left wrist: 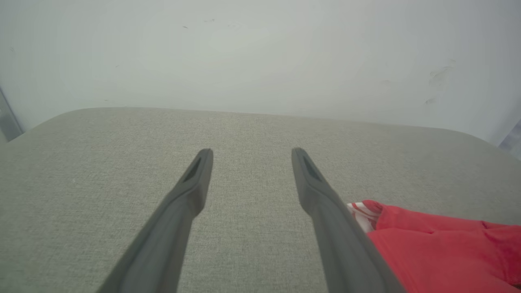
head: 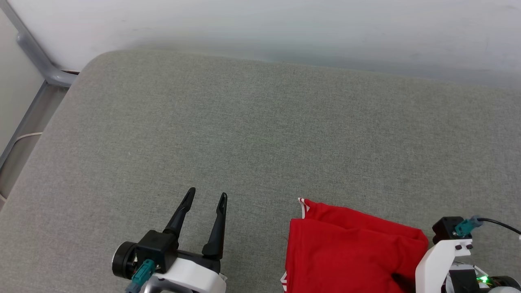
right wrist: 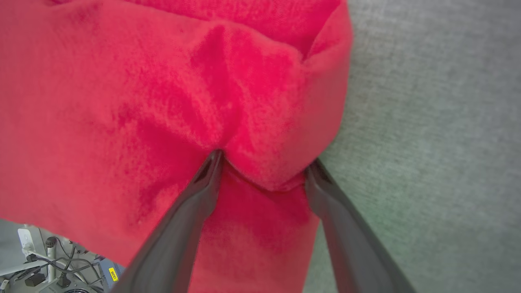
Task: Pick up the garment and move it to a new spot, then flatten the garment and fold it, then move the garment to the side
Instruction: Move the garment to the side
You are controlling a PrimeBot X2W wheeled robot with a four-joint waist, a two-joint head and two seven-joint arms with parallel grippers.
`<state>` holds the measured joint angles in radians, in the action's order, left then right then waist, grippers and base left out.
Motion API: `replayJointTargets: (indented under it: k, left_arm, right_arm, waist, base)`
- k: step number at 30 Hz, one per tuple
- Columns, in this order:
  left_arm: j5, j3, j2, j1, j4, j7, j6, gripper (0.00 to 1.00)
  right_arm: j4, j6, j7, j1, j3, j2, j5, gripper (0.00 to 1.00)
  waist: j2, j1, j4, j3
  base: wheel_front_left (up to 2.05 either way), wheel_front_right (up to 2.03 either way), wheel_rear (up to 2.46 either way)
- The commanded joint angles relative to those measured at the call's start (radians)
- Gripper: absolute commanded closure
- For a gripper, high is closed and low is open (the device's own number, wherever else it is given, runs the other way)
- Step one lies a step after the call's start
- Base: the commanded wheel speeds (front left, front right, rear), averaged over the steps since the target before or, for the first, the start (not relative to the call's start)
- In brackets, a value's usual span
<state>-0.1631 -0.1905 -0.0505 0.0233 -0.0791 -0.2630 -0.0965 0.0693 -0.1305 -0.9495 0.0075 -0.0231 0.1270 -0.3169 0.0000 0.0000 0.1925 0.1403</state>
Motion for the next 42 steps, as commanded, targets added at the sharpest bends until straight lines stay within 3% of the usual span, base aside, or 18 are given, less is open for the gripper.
replayJointTargets:
  k: [1,2,3,8,13,16,22,23,26,34,42]
  left_arm:
    - [0.001,-0.002,0.000,0.013,0.000,-0.002,0.005,0.00]
    - [0.001,-0.003,0.000,0.014,0.000,-0.002,0.006,0.00]
    - [0.002,-0.003,0.000,0.015,-0.001,-0.002,0.006,0.00]
    - [0.001,-0.005,0.000,0.005,0.001,-0.002,0.006,0.00]
    - [-0.004,-0.007,0.000,-0.004,0.001,-0.002,0.000,0.00]
    - [-0.003,-0.010,0.000,0.005,0.007,-0.002,-0.004,0.00]
    - [0.022,-0.051,0.000,0.055,0.025,-0.002,-0.015,0.00]
    - [0.022,-0.051,0.000,0.055,0.025,-0.002,-0.015,0.00]
    - [0.040,-0.078,0.000,0.085,0.037,-0.002,-0.017,0.00]
    - [0.096,-0.144,-0.009,0.151,0.077,-0.002,-0.026,0.00]
    - [0.127,-0.180,-0.031,0.210,0.133,-0.002,-0.031,0.00]
  right_arm:
    - [0.051,0.000,0.001,0.007,0.038,-0.014,-0.004,0.15]
    - [0.059,0.000,0.004,0.006,0.047,-0.011,-0.007,0.77]
    - [0.065,0.000,0.008,0.004,0.053,-0.007,-0.011,1.00]
    - [0.055,0.001,0.041,-0.020,0.072,0.043,-0.005,1.00]
    - [0.010,0.001,0.074,-0.073,0.139,0.146,0.022,1.00]
    - [-0.015,0.001,0.087,-0.126,0.209,0.227,0.034,1.00]
    - [-0.017,0.001,0.144,-0.263,0.363,0.448,0.047,1.00]
    - [-0.017,0.001,0.144,-0.263,0.363,0.448,0.047,1.00]
    - [0.005,0.001,0.184,-0.342,0.419,0.544,0.035,1.00]
    - [0.174,0.001,0.372,-0.525,0.475,0.688,0.056,1.00]
    - [0.414,0.001,0.567,-0.664,0.450,0.730,0.089,1.00]
  waist:
    - [0.0000,0.0000,0.001,0.001]
    - [0.0000,0.0000,0.000,-0.001]
    - [0.0000,0.0000,-0.001,-0.002]
    - [0.0000,0.0000,-0.022,-0.015]
    - [0.0000,0.0000,-0.080,-0.019]
    - [0.0000,0.0000,-0.136,-0.003]
    - [0.0000,0.0000,-0.255,0.065]
    - [0.0000,0.0000,-0.255,0.065]
    - [0.0000,0.0000,-0.315,0.112]
    - [0.0000,0.0000,-0.429,0.229]
    - [0.0000,0.0000,-0.476,0.333]
  base:
    - [0.00,0.00,0.00]
    - [0.00,0.00,0.00]
    - [0.00,0.00,0.00]
    - [0.00,0.00,0.00]
    - [0.00,0.00,0.00]
    - [0.00,0.00,0.00]
    - [0.00,0.00,0.00]
    - [0.00,0.00,0.00]
    - [0.00,0.00,0.00]
    - [0.00,0.00,0.00]
    - [0.00,0.00,0.00]
